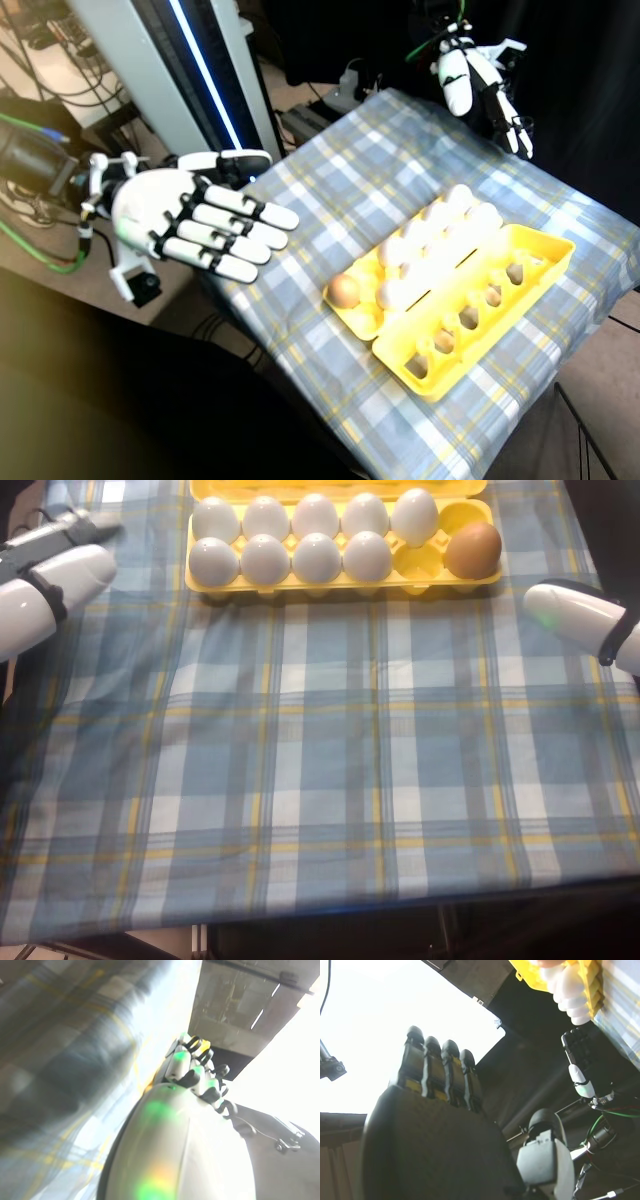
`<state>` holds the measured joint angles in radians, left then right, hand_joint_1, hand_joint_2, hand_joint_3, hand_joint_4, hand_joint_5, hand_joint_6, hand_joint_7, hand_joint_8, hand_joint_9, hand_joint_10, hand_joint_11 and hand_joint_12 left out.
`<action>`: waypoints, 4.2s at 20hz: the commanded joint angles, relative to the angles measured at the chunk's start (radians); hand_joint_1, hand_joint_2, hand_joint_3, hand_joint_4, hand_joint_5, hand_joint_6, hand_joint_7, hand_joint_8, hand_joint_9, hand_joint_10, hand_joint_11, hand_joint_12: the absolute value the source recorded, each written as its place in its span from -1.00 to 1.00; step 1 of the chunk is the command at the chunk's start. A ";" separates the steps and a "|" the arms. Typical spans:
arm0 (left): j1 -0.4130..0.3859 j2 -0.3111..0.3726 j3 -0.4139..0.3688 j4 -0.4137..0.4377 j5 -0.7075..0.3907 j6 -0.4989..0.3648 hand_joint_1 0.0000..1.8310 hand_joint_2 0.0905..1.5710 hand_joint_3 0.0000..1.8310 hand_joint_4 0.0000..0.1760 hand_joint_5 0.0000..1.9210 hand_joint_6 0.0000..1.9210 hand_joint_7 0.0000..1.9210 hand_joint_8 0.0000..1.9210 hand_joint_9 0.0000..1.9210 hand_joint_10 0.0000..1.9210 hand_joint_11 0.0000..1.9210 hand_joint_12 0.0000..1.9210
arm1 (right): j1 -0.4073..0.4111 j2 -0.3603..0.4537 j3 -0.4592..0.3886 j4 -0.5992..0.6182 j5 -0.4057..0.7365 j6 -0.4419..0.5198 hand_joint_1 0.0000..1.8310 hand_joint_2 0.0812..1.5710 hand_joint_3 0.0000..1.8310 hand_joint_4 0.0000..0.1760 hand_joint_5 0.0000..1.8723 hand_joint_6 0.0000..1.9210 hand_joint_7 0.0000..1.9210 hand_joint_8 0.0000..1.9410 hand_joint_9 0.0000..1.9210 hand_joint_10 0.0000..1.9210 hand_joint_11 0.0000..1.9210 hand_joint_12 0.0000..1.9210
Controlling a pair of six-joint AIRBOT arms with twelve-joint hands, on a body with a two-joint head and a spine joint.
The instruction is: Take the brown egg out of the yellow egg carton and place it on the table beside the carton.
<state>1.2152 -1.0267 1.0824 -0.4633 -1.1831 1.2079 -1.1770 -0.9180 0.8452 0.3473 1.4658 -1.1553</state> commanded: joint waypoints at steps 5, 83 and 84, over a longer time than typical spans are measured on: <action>-0.008 0.000 0.003 0.011 -0.123 -0.006 -0.91 0.60 -0.99 -0.96 -0.44 -0.99 -0.77 -1.00 -1.00 -1.00 -1.00 -1.00 | 0.035 0.004 0.021 -0.022 0.083 0.004 -0.82 0.31 -0.99 -1.00 -0.84 -0.99 -0.82 -0.99 -1.00 -1.00 -1.00 -1.00; -0.020 0.010 0.002 0.010 -0.113 -0.006 -0.92 0.60 -1.00 -0.90 -0.51 -1.00 -0.78 -1.00 -0.99 -1.00 -1.00 -1.00 | 0.296 -0.090 0.087 -0.286 -0.292 0.004 -0.10 0.46 -1.00 -1.00 -0.13 -0.50 0.05 -1.00 -0.33 -1.00 -0.84 -0.90; -0.021 0.010 0.001 0.010 -0.113 -0.006 -0.91 0.59 -1.00 -0.99 -0.51 -1.00 -0.78 -1.00 -0.99 -1.00 -1.00 -1.00 | 0.288 -0.104 0.094 -0.286 -0.315 0.004 -0.12 0.47 -1.00 -1.00 -0.05 -0.83 0.05 -1.00 -0.32 -1.00 -0.84 -0.89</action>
<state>1.2098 -1.0187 1.0771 -0.4648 -1.1736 1.2076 -0.8986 -1.0241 0.9405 0.0788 1.0405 -1.1519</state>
